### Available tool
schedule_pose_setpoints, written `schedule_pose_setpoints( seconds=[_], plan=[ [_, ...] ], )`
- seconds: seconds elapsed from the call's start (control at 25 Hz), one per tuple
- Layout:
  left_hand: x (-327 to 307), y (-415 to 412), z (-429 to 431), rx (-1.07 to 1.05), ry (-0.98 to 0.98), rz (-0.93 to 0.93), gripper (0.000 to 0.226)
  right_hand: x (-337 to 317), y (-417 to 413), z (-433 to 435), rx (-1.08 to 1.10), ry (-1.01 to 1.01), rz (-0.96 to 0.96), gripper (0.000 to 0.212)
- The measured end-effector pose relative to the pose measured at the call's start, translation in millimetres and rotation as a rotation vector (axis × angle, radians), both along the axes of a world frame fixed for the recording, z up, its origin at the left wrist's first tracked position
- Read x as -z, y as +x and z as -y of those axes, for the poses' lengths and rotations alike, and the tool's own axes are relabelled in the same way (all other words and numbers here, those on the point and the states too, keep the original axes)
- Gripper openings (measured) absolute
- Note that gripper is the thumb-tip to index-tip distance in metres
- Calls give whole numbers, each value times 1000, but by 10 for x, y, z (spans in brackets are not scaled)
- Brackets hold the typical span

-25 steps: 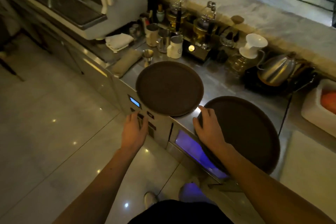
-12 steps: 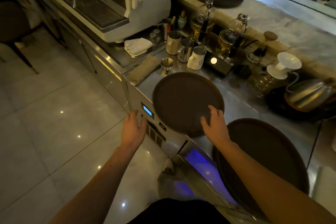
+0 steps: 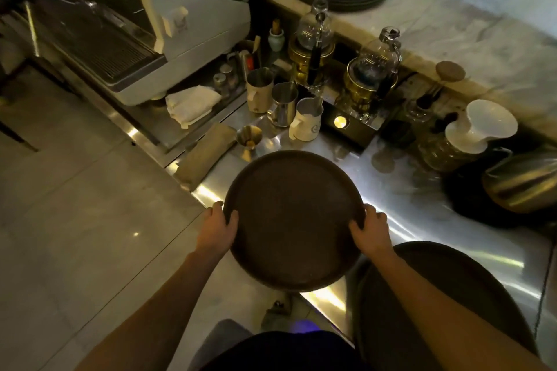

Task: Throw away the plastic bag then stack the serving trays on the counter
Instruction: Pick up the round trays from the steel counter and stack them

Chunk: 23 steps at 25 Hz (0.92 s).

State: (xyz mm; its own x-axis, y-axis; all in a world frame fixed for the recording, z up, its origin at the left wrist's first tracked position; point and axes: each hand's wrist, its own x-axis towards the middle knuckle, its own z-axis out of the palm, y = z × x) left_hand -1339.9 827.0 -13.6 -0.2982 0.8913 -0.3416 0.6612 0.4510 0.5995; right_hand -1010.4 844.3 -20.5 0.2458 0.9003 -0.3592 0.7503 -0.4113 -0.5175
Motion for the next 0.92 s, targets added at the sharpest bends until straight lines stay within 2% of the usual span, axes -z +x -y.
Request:
schedule_pose_setpoints(
  seconds=[0.12, 0.44, 0.68, 0.92],
  plan=[
    [74, 0, -227, 35, -61, -11, 47, 96, 47, -56, 59, -85, -23, 55],
    [124, -120, -631, 76, -197, -32, 40, 144, -59, -124, 245, -125, -110, 35],
    [32, -300, -752, 93, -60, -41, 34, -1, -277, -14, 378, 32, -139, 29],
    [-237, -418, -811, 156, 92, 61, 44, -264, -463, 226, 521, 176, -168, 27]
  ],
)
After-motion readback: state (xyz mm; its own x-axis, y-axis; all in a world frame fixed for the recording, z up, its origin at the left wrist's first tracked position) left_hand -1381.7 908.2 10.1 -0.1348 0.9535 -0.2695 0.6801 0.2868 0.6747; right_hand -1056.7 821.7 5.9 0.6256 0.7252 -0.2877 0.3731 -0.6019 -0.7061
